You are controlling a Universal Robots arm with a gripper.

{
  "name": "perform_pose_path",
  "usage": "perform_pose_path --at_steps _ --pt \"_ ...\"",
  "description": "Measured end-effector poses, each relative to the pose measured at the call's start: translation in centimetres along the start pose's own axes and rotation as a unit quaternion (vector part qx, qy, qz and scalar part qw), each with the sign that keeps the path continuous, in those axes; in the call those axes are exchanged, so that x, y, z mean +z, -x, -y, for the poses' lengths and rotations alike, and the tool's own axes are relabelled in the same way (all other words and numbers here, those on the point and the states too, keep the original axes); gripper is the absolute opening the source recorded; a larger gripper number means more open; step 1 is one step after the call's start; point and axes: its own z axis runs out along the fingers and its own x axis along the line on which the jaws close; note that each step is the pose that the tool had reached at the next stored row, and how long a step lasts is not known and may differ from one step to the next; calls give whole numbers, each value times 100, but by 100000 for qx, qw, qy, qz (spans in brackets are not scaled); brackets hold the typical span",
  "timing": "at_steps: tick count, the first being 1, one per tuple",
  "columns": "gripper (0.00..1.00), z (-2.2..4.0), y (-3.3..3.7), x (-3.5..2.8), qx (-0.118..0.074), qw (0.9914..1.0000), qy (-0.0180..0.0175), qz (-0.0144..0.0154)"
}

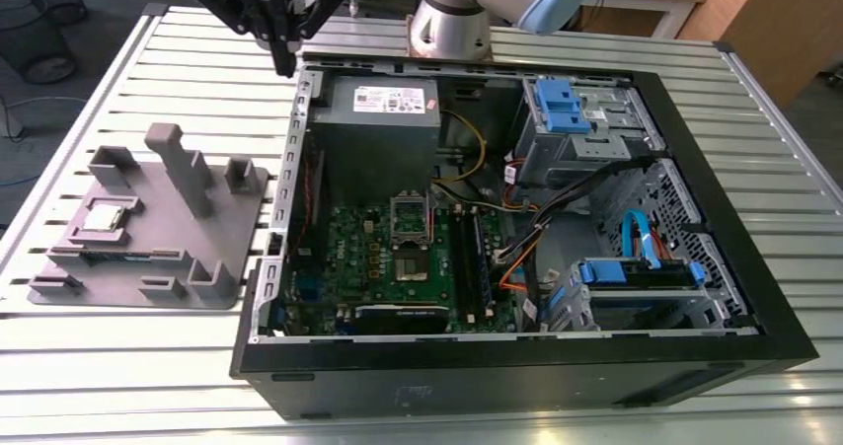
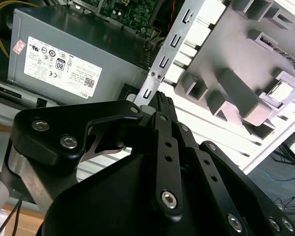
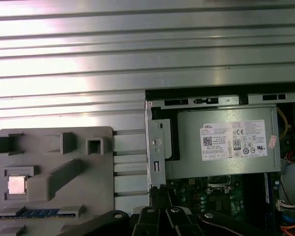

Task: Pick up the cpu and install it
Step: 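Reach for the cpu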

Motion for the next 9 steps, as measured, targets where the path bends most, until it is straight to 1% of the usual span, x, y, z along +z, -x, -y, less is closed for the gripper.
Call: perform_pose_path --at_steps 9 --pt "11 10 -130 -2 2 100000 -2 0"
